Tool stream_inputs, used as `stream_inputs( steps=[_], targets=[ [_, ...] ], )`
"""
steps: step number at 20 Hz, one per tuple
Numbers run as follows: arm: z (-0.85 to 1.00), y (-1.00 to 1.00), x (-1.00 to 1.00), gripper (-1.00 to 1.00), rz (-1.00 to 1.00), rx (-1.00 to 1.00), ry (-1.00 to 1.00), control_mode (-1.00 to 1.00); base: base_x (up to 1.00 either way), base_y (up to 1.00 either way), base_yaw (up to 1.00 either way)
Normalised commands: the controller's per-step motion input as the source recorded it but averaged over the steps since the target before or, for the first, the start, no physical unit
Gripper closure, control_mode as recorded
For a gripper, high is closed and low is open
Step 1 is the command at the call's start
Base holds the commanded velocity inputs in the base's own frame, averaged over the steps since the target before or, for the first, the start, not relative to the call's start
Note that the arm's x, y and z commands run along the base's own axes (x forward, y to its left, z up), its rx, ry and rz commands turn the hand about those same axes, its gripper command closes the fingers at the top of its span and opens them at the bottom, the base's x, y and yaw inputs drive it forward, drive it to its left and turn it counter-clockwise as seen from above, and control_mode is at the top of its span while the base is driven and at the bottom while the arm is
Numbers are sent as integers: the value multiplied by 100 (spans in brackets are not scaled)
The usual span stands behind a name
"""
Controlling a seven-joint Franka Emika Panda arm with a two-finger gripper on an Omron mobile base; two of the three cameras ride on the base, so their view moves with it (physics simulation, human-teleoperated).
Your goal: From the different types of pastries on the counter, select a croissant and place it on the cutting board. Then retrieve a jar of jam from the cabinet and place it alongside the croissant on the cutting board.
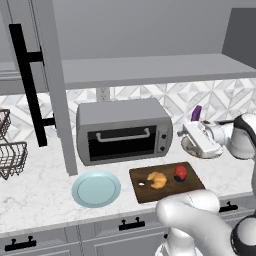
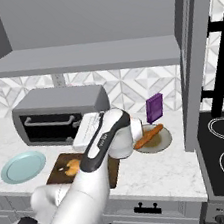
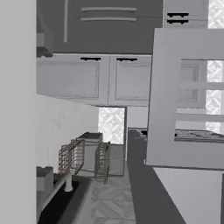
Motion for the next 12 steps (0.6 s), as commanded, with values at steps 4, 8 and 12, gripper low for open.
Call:
stream_inputs(
  steps=[4, 8, 12],
  targets=[
    [44, 56, 0, -100, 0, -9, 2, -100, 0, 0, 0],
    [47, 52, 0, -100, 0, -8, 3, -100, 0, 0, 0],
    [37, 53, -5, -100, -2, -7, 2, -100, 0, 0, 0]
  ],
)
